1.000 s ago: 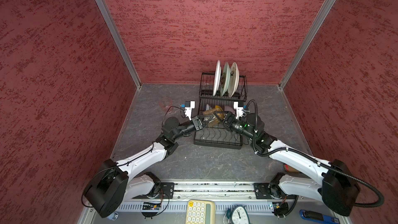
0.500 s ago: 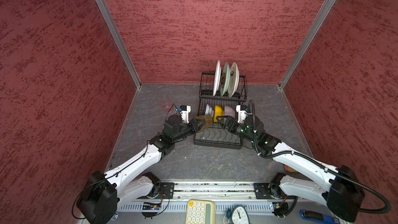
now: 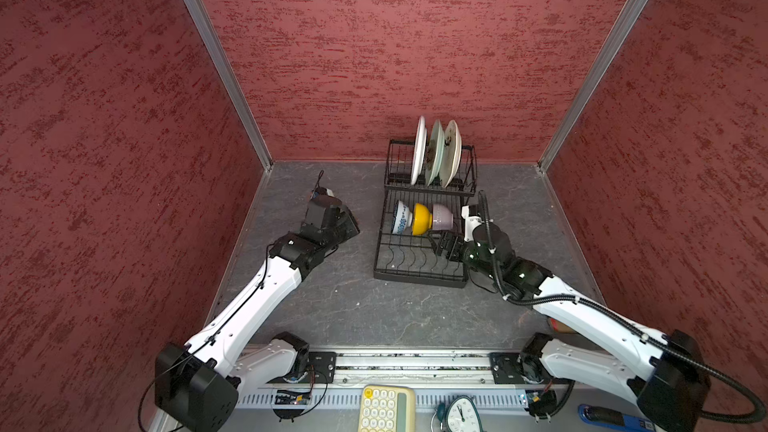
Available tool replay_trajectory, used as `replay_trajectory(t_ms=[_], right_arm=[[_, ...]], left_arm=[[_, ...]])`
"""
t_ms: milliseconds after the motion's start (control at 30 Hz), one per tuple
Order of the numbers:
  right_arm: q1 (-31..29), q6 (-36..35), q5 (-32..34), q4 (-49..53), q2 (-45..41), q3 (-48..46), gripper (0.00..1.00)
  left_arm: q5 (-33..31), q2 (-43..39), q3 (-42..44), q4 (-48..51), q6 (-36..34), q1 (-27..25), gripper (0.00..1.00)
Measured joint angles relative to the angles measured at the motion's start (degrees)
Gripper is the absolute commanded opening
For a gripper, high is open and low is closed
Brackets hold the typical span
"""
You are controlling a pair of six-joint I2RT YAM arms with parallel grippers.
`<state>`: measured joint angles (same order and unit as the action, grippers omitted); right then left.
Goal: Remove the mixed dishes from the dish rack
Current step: 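Carry the yellow glass away with left gripper while right gripper withdraws, then set the yellow glass upright beside the pink glass with left gripper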
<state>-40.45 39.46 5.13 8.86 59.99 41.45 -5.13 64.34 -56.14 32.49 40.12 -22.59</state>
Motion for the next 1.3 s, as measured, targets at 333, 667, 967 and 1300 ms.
replay_trajectory(t_ms=[333,667,967,1300], right_arm=[[0.0,-5.8,3.2,3.1,-1.9,0.1,0.99],[0.0,-8.2,3.3,3.2,-1.9,0.1,0.99],[0.0,-8.5,4.0,4.1,-3.9,-1.1,0.99],[0.0,-8.4,4.4,5.1,-5.8,-3.2,0.99]], left_arm=[[-4.5,10.1,-7.3,12.9,-5.1,11.0,0.0],[-5.8,21.2,-13.5,16.9,-9.0,16.6,0.0],[-5.8,33.1,-21.6,18.1,-11.7,20.9,0.0],[-4.0,41.7,-33.6,20.1,-13.6,26.9,0.0]])
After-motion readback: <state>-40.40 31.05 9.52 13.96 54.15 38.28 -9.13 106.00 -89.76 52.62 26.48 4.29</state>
